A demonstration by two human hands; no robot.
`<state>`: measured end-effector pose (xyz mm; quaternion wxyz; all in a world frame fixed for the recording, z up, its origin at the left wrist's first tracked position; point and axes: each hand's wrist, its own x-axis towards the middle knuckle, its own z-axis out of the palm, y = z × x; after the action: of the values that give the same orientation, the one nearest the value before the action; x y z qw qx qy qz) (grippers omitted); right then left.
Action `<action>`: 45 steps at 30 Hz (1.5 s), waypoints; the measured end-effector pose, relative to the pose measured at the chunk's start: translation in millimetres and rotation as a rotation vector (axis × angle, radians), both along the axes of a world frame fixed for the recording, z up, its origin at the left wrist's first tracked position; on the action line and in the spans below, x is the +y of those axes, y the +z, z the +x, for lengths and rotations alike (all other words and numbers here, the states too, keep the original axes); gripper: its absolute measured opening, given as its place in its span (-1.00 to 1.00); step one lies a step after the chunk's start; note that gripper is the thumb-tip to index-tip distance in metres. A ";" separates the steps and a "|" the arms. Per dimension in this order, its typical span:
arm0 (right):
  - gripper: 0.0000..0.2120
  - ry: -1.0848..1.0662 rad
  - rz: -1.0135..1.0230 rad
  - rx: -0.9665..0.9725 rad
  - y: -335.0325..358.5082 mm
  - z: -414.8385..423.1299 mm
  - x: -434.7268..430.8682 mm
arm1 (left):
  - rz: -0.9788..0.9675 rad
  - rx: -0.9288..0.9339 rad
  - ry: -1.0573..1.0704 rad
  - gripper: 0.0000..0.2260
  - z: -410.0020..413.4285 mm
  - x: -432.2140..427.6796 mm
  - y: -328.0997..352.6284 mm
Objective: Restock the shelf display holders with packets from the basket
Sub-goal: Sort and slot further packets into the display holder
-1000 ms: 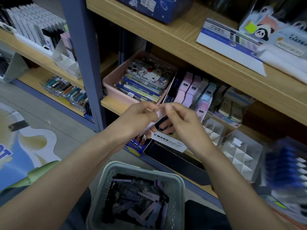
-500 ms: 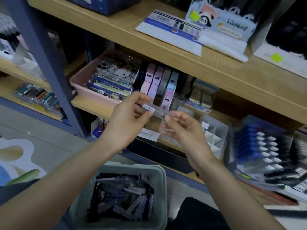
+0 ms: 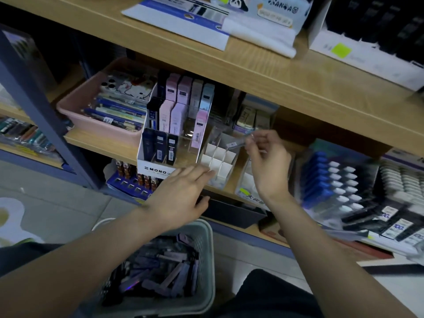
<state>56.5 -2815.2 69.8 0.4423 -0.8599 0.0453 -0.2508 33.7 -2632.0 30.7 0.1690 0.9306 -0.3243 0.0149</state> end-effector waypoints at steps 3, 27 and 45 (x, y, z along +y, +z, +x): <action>-0.91 0.066 -0.093 -0.035 -6.3 15.1 6.3 | 0.002 -0.029 -0.024 -0.52 1.1 -3.0 -4.5; -0.77 0.103 -0.760 0.266 -12.8 57.4 26.2 | -0.243 -0.011 -0.145 -0.70 6.6 22.5 -12.0; -0.61 0.911 -0.650 0.843 -205.0 -90.9 124.6 | -0.336 0.447 0.688 -0.54 -116.2 173.3 -170.4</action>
<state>-34.4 -2690.6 -135.2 0.1685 -0.9059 -0.2293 0.3135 -82.5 -2458.7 -139.7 0.3691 0.9244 0.0559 -0.0785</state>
